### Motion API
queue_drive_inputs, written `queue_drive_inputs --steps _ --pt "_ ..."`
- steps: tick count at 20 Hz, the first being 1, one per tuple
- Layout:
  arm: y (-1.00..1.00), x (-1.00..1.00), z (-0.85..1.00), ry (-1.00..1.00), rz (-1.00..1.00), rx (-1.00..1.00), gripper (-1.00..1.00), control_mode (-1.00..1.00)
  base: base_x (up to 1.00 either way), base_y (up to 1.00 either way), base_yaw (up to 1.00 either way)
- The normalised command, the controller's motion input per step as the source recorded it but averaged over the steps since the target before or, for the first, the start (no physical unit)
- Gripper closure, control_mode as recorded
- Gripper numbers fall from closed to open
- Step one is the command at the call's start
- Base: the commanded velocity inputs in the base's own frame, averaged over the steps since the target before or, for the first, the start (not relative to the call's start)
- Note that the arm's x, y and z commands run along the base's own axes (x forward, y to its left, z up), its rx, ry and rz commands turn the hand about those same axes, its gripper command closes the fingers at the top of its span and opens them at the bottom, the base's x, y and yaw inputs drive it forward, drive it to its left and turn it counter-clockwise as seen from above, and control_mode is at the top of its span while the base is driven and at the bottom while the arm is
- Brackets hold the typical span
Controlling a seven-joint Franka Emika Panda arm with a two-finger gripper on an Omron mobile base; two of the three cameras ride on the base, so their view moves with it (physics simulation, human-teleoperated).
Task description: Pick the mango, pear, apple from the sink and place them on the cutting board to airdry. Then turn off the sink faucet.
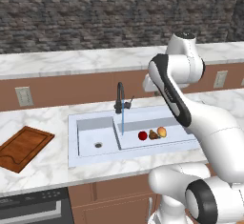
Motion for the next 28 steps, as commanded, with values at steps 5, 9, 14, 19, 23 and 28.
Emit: queue_drive_inputs --steps 5,9,14,19,23,28 --pt "0.0 -0.01 -0.08 0.0 0.0 0.0 -1.0 -1.0 0.0 0.0 0.0" --pt "-0.19 0.0 -0.38 0.01 0.0 0.0 -1.0 -1.0 0.0 0.0 0.0" --pt "-0.31 0.04 -0.32 0.0 0.0 -0.01 -1.0 -1.0 0.0 0.0 0.0" --pt "-0.26 0.13 -0.16 0.02 0.0 0.0 -1.0 -1.0 0.0 0.0 0.0" --pt "-0.18 0.28 -0.12 0.01 0.0 0.0 -1.0 -1.0 0.0 0.0 0.0" --pt "-0.18 0.35 -0.23 0.01 0.0 0.0 -1.0 -1.0 0.0 0.0 0.0"
